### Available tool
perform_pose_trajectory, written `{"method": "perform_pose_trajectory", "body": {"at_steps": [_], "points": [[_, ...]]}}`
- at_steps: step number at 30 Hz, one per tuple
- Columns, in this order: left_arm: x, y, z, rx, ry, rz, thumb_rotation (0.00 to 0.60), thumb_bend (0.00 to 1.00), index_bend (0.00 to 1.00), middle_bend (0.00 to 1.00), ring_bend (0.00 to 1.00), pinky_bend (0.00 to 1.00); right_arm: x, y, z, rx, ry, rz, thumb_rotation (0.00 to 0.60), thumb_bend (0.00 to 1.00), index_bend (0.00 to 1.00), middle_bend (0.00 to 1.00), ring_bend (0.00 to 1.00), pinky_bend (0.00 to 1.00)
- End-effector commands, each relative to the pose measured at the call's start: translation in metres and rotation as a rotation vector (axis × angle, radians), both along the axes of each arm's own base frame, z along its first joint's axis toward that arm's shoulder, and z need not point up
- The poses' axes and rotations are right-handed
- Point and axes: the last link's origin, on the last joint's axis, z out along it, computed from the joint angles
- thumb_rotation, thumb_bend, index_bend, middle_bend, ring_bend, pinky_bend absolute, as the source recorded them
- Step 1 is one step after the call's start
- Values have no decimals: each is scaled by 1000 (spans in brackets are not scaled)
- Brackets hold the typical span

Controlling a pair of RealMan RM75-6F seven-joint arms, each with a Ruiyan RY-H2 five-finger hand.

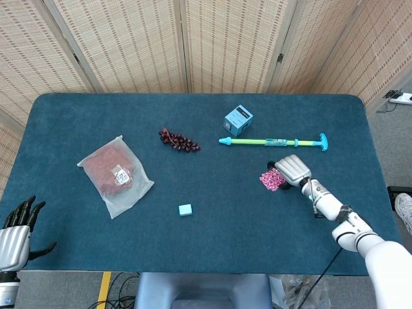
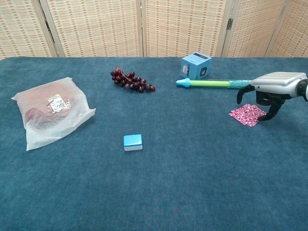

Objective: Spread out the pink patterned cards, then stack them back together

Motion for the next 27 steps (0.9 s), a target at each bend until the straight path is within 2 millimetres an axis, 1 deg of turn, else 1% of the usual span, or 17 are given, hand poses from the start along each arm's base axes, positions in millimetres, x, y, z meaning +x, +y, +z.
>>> {"method": "perform_pose_trajectory", "body": {"at_steps": [1, 6, 8, 11, 14, 16, 19, 22, 26, 27], "points": [[0, 1, 1, 6, -1, -2, 600, 185, 146, 43, 46, 151, 0, 2, 6, -10, -21, 6, 600, 269, 267, 950, 1000, 1000], [-2, 4, 3, 13, -2, -3, 600, 184, 146, 43, 46, 151, -1, 12, 27, -68, -83, 16, 600, 280, 264, 936, 1000, 1000], [-2, 5, 3, 18, -4, -4, 600, 184, 146, 43, 46, 151, -2, 21, 38, -99, -108, 8, 600, 297, 265, 920, 1000, 1000], [-3, 7, 4, 25, -8, -7, 600, 184, 146, 43, 46, 151, -4, 39, 56, -157, -134, -1, 600, 304, 265, 886, 998, 1000], [-4, 9, 4, 27, -14, -8, 600, 184, 146, 43, 46, 151, -7, 61, 73, -224, -127, -7, 600, 304, 264, 859, 964, 999], [-3, 11, 4, 26, -19, -12, 600, 185, 146, 43, 46, 151, -7, 78, 83, -267, -149, -35, 600, 304, 265, 851, 933, 979], [-3, 14, 2, 26, -20, -20, 600, 184, 146, 43, 46, 151, -8, 104, 99, -327, -183, -73, 600, 304, 265, 830, 869, 912], [-3, 17, 1, 25, -20, -24, 600, 184, 146, 43, 46, 151, -13, 127, 115, -400, -188, -96, 600, 304, 264, 800, 820, 861], [-1, 21, -2, 19, -20, -30, 600, 184, 146, 43, 46, 151, -26, 155, 132, -461, -212, -156, 600, 304, 265, 679, 686, 762], [-1, 22, -4, 19, -22, -33, 600, 185, 146, 43, 46, 151, -30, 163, 136, -460, -215, -173, 600, 304, 265, 617, 628, 711]]}}
